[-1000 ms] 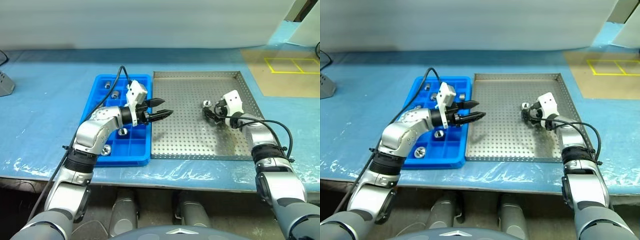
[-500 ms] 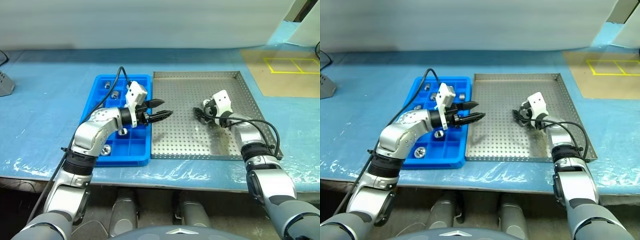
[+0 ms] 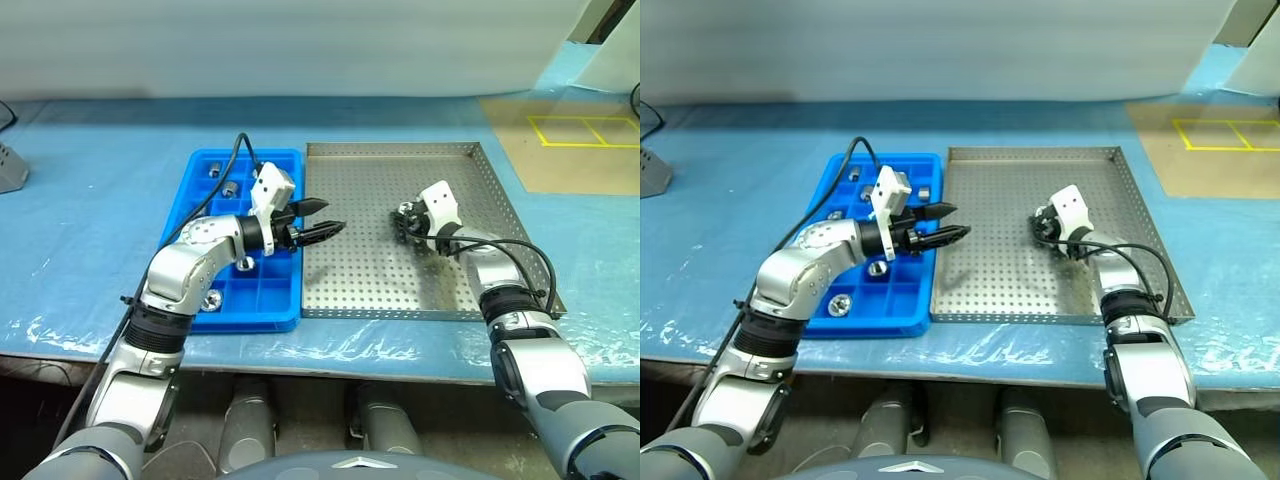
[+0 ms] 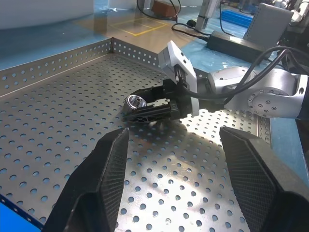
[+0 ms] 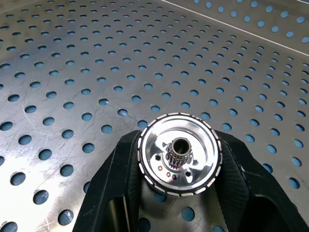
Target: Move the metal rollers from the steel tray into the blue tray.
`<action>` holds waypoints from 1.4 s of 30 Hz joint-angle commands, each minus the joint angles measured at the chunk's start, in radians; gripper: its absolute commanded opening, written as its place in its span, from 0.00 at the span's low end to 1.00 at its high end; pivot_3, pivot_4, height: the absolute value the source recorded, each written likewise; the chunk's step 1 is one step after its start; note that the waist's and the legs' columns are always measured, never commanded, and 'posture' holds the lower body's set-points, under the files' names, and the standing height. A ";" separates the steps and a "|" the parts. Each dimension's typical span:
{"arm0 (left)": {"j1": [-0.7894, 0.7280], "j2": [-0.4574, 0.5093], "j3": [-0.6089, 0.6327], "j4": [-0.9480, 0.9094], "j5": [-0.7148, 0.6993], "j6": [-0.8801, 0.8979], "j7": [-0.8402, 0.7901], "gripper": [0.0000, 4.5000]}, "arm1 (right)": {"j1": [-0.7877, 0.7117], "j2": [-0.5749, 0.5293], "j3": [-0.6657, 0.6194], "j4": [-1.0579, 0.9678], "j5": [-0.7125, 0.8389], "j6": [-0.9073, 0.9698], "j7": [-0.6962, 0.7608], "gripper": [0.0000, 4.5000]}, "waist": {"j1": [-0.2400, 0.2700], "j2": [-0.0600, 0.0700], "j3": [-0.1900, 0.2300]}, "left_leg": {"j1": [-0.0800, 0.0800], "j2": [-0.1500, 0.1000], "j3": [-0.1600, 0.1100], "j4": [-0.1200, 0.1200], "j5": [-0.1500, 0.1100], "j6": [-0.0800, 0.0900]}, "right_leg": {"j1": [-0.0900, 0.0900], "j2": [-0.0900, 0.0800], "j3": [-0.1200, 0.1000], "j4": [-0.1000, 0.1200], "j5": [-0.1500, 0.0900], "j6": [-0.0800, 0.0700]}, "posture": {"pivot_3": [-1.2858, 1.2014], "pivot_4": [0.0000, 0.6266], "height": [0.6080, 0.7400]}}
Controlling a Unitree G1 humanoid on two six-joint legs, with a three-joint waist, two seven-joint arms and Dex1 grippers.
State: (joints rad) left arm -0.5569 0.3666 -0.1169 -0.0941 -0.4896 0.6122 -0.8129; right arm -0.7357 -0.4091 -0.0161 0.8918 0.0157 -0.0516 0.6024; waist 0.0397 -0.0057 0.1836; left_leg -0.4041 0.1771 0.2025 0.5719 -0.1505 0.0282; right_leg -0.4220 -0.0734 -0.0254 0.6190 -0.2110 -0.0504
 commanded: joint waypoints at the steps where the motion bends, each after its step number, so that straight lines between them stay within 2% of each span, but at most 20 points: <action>1: 0.007 0.036 0.061 -0.044 -0.023 0.000 -0.004 0.70 | 0.008 0.013 0.028 -0.092 0.007 0.035 0.061 0.38 | -0.002 0.000 0.000 | 0.000 0.000 0.000 0.000 0.000 0.000 | 0.000 0.000 0.000 0.000 0.000 0.000 | 0.49 0.24 1.00; 7: 0.067 0.163 0.185 -0.114 -0.080 0.029 -0.026 0.70 | 0.043 0.029 0.113 -0.515 0.119 0.234 0.311 0.38 | -0.001 0.002 0.002 | -0.001 0.001 0.001 -0.004 0.000 -0.001 | -0.003 0.001 0.000 -0.002 0.000 0.000 | 0.51 0.24 1.00; 10: 0.143 0.234 0.227 -0.186 -0.113 0.071 -0.035 0.70 | 0.047 0.009 0.175 -0.711 0.181 0.349 0.438 0.38 | 0.008 0.002 0.002 | -0.001 0.001 0.001 -0.008 0.001 -0.001 | -0.003 0.001 0.000 -0.005 0.000 0.000 | 0.52 0.24 1.00; 15: 0.311 0.307 0.297 -0.333 -0.165 0.112 -0.028 0.70 | 0.015 -0.002 0.247 -0.839 0.225 0.436 0.548 0.38 | 0.032 0.002 0.002 | -0.002 0.000 0.001 -0.011 0.000 -0.001 | -0.001 0.000 -0.001 -0.012 0.000 0.000 | 0.56 0.24 1.00; 23: 0.531 0.324 0.428 -0.540 -0.274 0.177 0.061 0.70 | 0.016 -0.001 0.360 -0.891 0.280 0.505 0.721 0.38 | 0.067 0.001 0.002 | 0.000 0.001 0.000 -0.012 0.001 -0.002 | 0.000 0.000 -0.001 -0.011 -0.001 0.000 | 0.62 0.24 1.00; 28: 0.650 0.310 0.450 -0.655 -0.324 0.199 0.140 0.70 | 0.011 0.078 0.380 -0.815 0.308 0.591 0.696 0.38 | 0.089 0.001 0.002 | 0.001 0.001 -0.001 -0.013 0.001 -0.002 | 0.000 0.001 -0.001 -0.011 -0.002 0.004 | 0.65 0.24 1.00; 33: 0.684 0.314 0.468 -0.678 -0.346 0.199 0.200 0.70 | 0.014 0.099 0.417 -0.766 0.266 0.554 0.693 0.38 | 0.117 0.001 0.002 | 0.001 0.000 -0.001 -0.015 0.002 -0.003 | -0.001 0.000 -0.001 -0.012 -0.005 0.007 | 0.66 0.24 1.00; 39: 0.676 0.323 0.459 -0.670 -0.361 0.193 0.226 0.70 | 0.039 0.066 0.448 -0.737 0.230 0.519 0.726 0.38 | 0.142 0.001 0.002 | 0.001 -0.001 -0.002 -0.015 0.002 -0.004 | -0.001 0.000 -0.001 -0.012 -0.005 0.007 | 0.66 0.24 1.00; 41: 0.662 0.325 0.447 -0.659 -0.360 0.191 0.231 0.70 | 0.044 0.058 0.449 -0.735 0.225 0.508 0.732 0.54 | 0.143 0.001 0.002 | 0.001 -0.001 -0.002 -0.015 0.002 -0.004 | -0.001 0.000 -0.001 -0.012 -0.005 0.008 | 0.66 0.24 1.00; 42: 0.653 0.325 0.441 -0.655 -0.360 0.191 0.233 0.70 | 0.046 0.055 0.448 -0.737 0.227 0.509 0.735 0.58 | 0.142 0.001 0.002 | 0.001 -0.001 -0.002 -0.015 0.002 -0.004 | -0.001 0.000 -0.001 -0.012 -0.005 0.008 | 0.65 0.24 1.00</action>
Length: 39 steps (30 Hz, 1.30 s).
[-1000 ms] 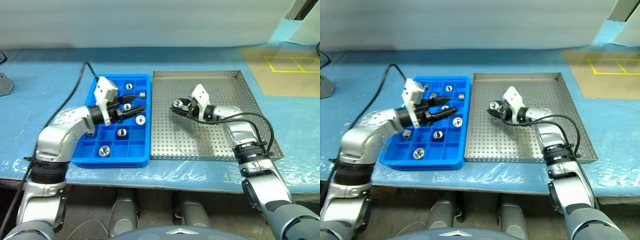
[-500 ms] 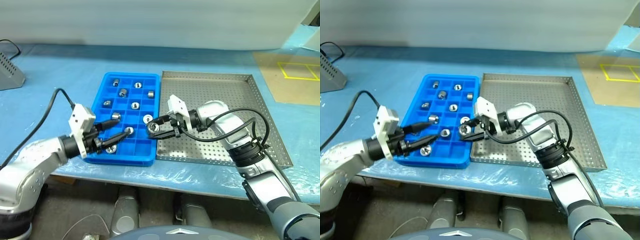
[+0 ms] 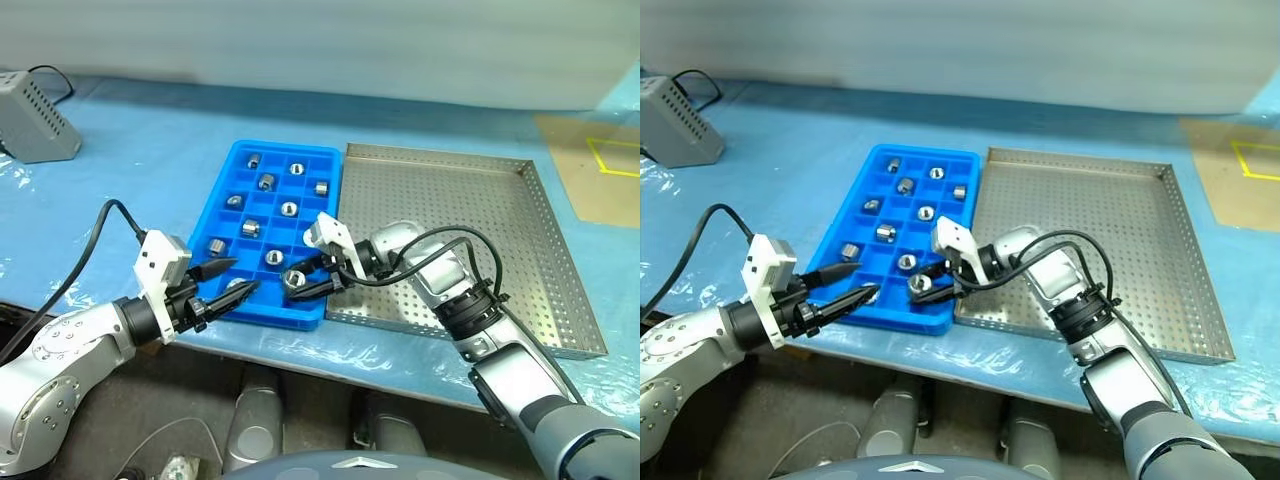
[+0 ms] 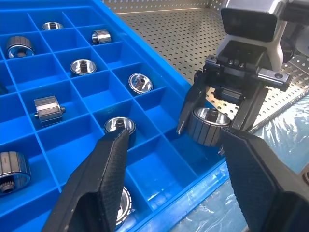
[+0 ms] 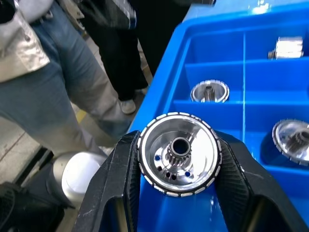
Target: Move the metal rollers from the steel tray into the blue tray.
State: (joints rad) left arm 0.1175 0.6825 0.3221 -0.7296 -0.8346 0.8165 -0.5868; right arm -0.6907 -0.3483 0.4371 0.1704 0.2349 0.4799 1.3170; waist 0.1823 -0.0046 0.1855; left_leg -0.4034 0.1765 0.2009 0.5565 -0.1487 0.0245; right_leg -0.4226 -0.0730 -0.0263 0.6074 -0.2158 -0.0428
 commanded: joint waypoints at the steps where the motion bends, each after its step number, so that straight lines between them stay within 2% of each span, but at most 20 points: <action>1: -0.035 0.011 -0.007 -0.011 -0.014 -0.014 0.006 0.70 | 0.001 -0.005 -0.008 -0.019 0.004 -0.008 0.003 0.66 | -0.001 0.000 0.000 | 0.000 0.000 0.000 0.000 0.000 0.000 | 0.000 0.000 0.000 0.000 0.000 0.000 | 0.65 0.24 1.00; 3: -0.061 0.016 -0.023 0.007 -0.006 -0.016 -0.001 0.70 | -0.002 -0.005 -0.011 -0.019 -0.008 0.000 -0.023 0.79 | -0.002 0.000 0.000 | 0.000 0.000 0.000 0.000 0.000 0.000 | 0.000 0.000 0.000 0.001 0.000 0.000 | 0.64 0.24 1.00; 7: -0.129 0.018 -0.054 0.064 0.016 -0.030 -0.015 0.70 | -0.016 -0.007 -0.054 -0.024 -0.012 -0.033 -0.073 0.79 | -0.006 0.000 0.000 | 0.001 0.000 0.000 0.000 0.001 -0.001 | 0.000 0.000 0.000 0.001 0.000 0.000 | 0.62 0.24 1.00; 16: -0.418 -0.080 -0.195 0.342 0.175 -0.153 -0.015 0.70 | -0.054 -0.017 -0.321 -0.059 0.052 -0.006 -0.307 0.79 | -0.019 -0.001 -0.001 | 0.001 0.000 0.000 0.004 0.003 -0.004 | 0.000 0.000 0.001 0.005 0.004 -0.005 | 0.55 0.24 1.00; 20: -0.577 -0.155 -0.283 0.545 0.277 -0.252 -0.047 0.70 | -0.020 -0.052 -0.416 -0.052 0.031 -0.012 -0.436 0.79 | -0.042 -0.002 -0.001 | 0.000 -0.001 0.000 0.006 0.004 -0.007 | 0.000 0.000 0.001 0.006 0.005 -0.006 | 0.52 0.24 1.00; 26: -0.780 -0.297 -0.345 0.891 0.397 -0.413 -0.087 0.70 | 0.050 -0.060 -0.521 -0.047 -0.028 -0.031 -0.684 0.79 | -0.092 -0.002 -0.001 | 0.000 -0.002 0.000 0.007 0.005 -0.007 | 0.000 0.000 0.001 0.009 0.005 -0.006 | 0.47 0.24 1.00; 33: -0.834 -0.345 -0.369 1.038 0.451 -0.499 -0.191 0.70 | 0.152 -0.089 -0.535 -0.164 -0.020 0.010 -0.736 0.79 | -0.148 -0.002 -0.001 | -0.001 -0.002 0.000 0.007 0.004 -0.005 | -0.001 0.000 0.001 0.008 0.005 -0.006 | 0.44 0.24 1.00; 39: -0.825 -0.361 -0.361 1.014 0.460 -0.489 -0.209 0.70 | 0.158 -0.081 -0.519 -0.188 -0.014 0.022 -0.761 0.79 | -0.159 -0.002 -0.001 | -0.001 -0.001 0.001 0.010 0.001 0.000 | 0.000 0.000 0.001 0.008 0.005 -0.007 | 0.44 0.24 1.00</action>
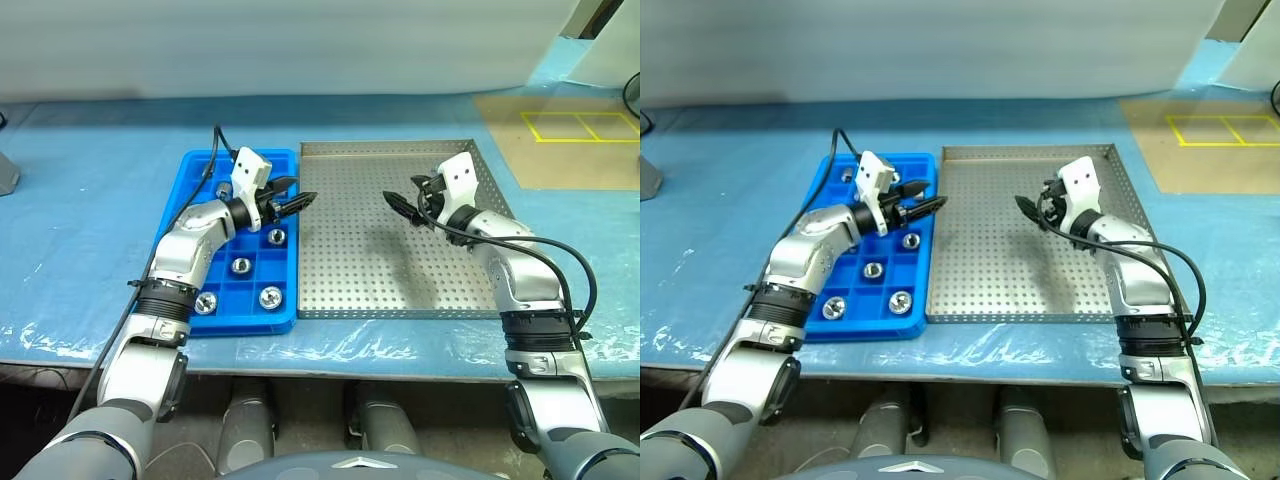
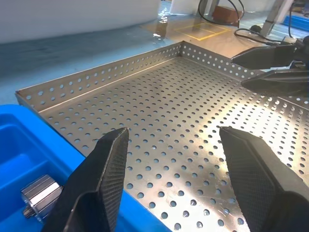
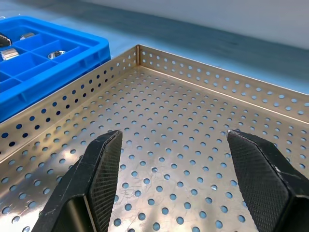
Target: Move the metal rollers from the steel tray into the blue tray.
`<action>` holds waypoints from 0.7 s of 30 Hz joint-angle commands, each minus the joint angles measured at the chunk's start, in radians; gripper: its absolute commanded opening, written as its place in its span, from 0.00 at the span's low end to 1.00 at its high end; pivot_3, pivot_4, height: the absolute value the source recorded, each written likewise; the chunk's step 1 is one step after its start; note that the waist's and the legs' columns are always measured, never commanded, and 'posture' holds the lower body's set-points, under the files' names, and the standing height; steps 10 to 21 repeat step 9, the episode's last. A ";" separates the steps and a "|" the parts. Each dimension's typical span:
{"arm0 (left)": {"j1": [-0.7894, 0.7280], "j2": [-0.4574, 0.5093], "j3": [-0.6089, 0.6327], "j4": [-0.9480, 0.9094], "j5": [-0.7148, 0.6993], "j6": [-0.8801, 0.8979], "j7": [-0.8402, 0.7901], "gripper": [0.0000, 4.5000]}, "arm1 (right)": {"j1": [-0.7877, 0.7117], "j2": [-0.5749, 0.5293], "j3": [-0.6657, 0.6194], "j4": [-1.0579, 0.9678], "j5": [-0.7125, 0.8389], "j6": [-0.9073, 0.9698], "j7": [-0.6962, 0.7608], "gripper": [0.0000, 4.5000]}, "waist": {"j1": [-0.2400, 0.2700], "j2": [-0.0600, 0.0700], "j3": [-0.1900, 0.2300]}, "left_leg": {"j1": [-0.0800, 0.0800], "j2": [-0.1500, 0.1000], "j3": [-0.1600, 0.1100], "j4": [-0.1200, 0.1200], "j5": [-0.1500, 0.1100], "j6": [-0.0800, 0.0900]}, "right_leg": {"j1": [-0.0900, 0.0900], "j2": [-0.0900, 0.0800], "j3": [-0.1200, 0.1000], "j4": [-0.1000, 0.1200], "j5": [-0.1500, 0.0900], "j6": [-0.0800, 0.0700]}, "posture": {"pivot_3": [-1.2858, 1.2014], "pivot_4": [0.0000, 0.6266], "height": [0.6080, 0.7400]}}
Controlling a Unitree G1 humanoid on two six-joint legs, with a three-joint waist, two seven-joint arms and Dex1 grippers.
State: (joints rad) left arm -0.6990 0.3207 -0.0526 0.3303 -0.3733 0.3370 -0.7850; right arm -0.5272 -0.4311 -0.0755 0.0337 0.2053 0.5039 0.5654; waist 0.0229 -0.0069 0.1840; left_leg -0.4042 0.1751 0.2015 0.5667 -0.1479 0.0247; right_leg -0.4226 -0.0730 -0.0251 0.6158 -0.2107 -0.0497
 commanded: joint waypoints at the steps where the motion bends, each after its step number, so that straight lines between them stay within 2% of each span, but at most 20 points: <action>1: -0.004 0.002 0.016 -0.054 -0.001 -0.007 -0.010 0.70 | -0.010 0.001 -0.001 -0.045 0.010 -0.005 -0.010 0.79 | 0.000 0.000 0.000 | 0.000 0.000 0.000 0.001 0.000 0.000 | 0.000 0.000 0.000 0.000 0.000 0.000 | 0.45 0.24 1.00; 9: 0.047 0.018 0.039 -0.122 -0.004 0.019 0.016 0.70 | -0.062 0.010 0.020 0.026 0.000 -0.034 -0.004 0.79 | 0.002 0.000 0.000 | 0.000 0.000 0.000 0.001 -0.001 0.002 | 0.001 0.000 0.000 0.000 0.000 0.000 | 0.47 0.24 1.00; 21: 0.047 0.018 0.039 -0.122 -0.004 0.019 0.016 0.70 | -0.062 0.010 0.020 0.026 0.000 -0.034 -0.004 0.79 | 0.002 0.000 0.000 | 0.000 0.000 0.000 0.001 -0.001 0.002 | 0.001 0.000 0.000 0.000 0.000 0.000 | 0.47 0.24 1.00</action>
